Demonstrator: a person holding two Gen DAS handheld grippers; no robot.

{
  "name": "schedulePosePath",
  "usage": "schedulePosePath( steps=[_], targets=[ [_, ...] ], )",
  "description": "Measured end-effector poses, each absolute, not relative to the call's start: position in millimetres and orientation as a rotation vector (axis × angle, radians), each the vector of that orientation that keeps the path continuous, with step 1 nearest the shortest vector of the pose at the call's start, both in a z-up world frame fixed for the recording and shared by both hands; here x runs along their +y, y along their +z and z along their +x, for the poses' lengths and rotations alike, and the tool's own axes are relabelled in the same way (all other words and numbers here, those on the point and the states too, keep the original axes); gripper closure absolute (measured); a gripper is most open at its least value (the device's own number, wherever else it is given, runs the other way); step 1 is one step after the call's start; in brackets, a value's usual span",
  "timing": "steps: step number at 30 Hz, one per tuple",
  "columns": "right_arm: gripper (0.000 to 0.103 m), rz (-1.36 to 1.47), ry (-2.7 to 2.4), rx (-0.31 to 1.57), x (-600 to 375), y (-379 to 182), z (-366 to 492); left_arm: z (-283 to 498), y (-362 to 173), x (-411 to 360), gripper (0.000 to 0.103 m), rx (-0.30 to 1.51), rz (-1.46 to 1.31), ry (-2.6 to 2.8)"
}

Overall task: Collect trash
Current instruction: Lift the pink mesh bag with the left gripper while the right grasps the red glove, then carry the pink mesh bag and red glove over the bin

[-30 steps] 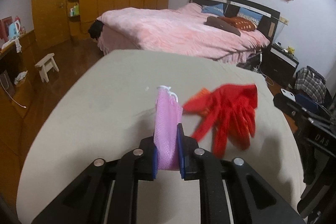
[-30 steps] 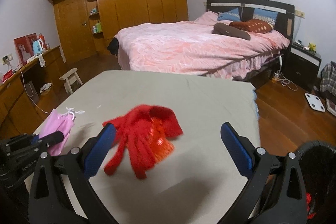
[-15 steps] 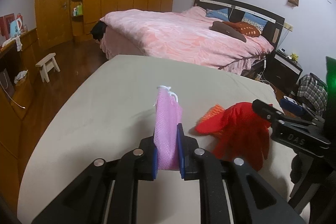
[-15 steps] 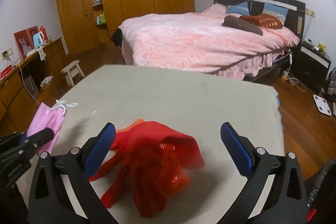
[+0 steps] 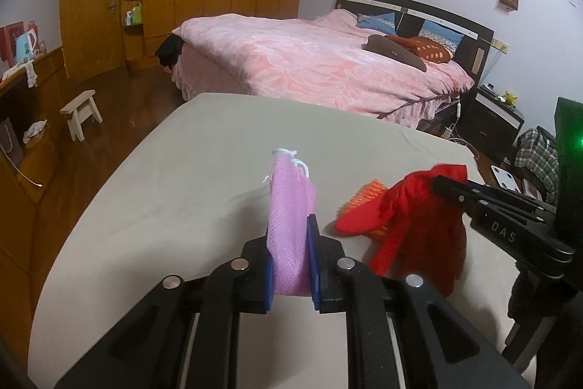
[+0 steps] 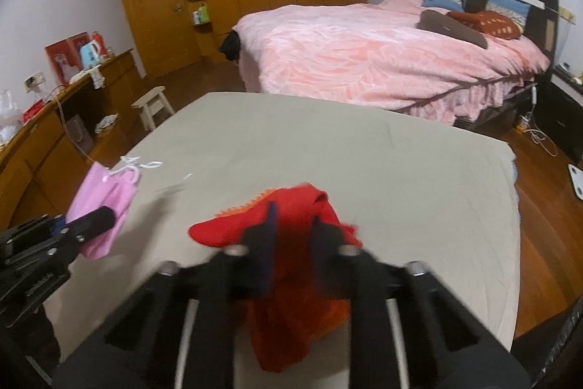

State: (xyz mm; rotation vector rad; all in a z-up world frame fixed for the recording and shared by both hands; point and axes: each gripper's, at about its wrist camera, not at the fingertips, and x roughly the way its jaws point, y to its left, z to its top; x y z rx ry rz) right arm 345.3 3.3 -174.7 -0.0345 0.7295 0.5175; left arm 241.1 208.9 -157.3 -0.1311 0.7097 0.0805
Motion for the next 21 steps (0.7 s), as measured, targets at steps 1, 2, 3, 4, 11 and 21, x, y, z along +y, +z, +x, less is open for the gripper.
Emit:
schedulePosePath(
  steps=[1,2,3,4,11,21],
  targets=[
    [0.096,-0.034,0.522,0.721,2.4,-172.0,342.6,241.6,-156.8,208.9,0.088,0.710,-0.130,0.079],
    [0.097,-0.028,0.528,0.714,1.7,-169.3,339.6,241.2,-155.8,207.9,0.088,0.709,-0.129,0.076],
    [0.098,-0.021,0.535,0.709,-0.4,-166.8,338.5,240.6,-154.5,207.1,0.088,0.707,-0.128,0.074],
    [0.098,-0.013,0.543,0.700,-1.4,-162.9,336.0,240.4,-153.7,207.2,0.088,0.705,-0.128,0.073],
    [0.098,0.019,0.572,0.653,-8.9,-137.4,316.3,235.5,-136.2,199.1,0.088,0.683,-0.115,0.068],
    [0.098,0.057,0.579,0.584,-26.0,-96.8,283.4,220.0,-111.5,177.4,0.088,0.662,-0.101,0.041]
  ],
)
